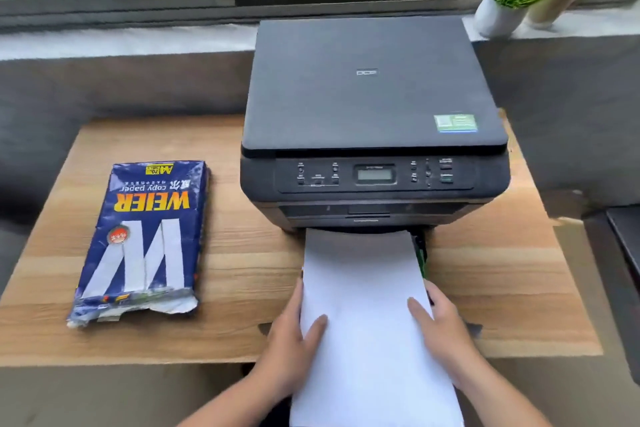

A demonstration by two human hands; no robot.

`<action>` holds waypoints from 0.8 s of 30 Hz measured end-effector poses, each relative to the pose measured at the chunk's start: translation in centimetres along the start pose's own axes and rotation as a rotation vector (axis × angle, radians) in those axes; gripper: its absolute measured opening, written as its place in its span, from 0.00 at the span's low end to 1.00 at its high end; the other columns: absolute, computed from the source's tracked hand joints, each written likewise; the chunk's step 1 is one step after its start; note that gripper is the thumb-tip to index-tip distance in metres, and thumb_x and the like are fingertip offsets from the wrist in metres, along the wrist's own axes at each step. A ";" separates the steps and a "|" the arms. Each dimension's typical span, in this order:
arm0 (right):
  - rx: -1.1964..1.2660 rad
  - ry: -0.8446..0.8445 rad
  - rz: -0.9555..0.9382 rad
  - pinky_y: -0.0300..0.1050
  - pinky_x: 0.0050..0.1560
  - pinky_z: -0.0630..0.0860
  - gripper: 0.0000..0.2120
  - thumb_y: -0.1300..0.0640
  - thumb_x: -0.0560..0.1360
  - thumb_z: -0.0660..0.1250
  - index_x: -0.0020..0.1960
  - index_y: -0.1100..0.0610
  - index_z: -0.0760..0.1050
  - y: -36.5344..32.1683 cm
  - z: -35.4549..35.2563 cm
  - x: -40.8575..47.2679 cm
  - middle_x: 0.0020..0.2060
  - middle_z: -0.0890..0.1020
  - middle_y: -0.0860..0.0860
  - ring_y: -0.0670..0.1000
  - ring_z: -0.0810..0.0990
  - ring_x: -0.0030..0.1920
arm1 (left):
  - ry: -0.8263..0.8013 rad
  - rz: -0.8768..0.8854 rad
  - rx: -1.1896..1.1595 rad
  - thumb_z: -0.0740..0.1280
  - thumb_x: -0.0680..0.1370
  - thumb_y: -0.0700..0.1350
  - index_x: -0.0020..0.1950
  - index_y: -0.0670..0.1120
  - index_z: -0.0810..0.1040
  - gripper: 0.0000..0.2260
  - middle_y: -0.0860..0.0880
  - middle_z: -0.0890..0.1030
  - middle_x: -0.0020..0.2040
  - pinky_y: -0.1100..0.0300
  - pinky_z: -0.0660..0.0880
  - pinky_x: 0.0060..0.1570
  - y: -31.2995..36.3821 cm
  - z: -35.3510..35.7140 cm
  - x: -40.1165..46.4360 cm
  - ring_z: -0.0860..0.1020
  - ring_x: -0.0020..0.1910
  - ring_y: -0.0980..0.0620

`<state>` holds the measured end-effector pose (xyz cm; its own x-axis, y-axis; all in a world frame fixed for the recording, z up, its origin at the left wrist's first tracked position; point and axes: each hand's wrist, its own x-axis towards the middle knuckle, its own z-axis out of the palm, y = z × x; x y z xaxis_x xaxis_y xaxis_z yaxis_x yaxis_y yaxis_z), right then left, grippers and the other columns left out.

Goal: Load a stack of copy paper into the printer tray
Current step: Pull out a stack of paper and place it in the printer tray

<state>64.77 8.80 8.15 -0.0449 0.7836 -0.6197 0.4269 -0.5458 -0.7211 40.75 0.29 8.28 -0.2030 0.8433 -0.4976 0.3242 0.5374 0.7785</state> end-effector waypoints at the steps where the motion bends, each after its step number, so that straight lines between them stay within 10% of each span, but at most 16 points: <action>1: -0.015 0.009 -0.010 0.47 0.62 0.74 0.15 0.61 0.83 0.60 0.68 0.55 0.74 0.2 -0.2 0.7 0.61 0.82 0.49 0.52 0.80 0.61 | 0.016 -0.011 0.050 0.65 0.77 0.56 0.78 0.59 0.53 0.33 0.60 0.68 0.74 0.51 0.64 0.73 0.3 0.4 0.5 0.65 0.73 0.61; 24: 0.028 0.101 -0.074 0.50 0.68 0.73 0.15 0.60 0.82 0.61 0.68 0.57 0.75 2.7 -1.5 6.3 0.61 0.83 0.51 0.53 0.81 0.62 | 0.075 -0.049 0.259 0.62 0.81 0.50 0.78 0.47 0.58 0.26 0.39 0.78 0.65 0.49 0.72 0.60 -0.3 3.6 4.2 0.74 0.63 0.41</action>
<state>66.99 12.72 2.75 0.0159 0.8472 -0.5310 0.3998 -0.4922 -0.7733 43.09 3.64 4.60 -0.2894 0.8193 -0.4950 0.5361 0.5671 0.6253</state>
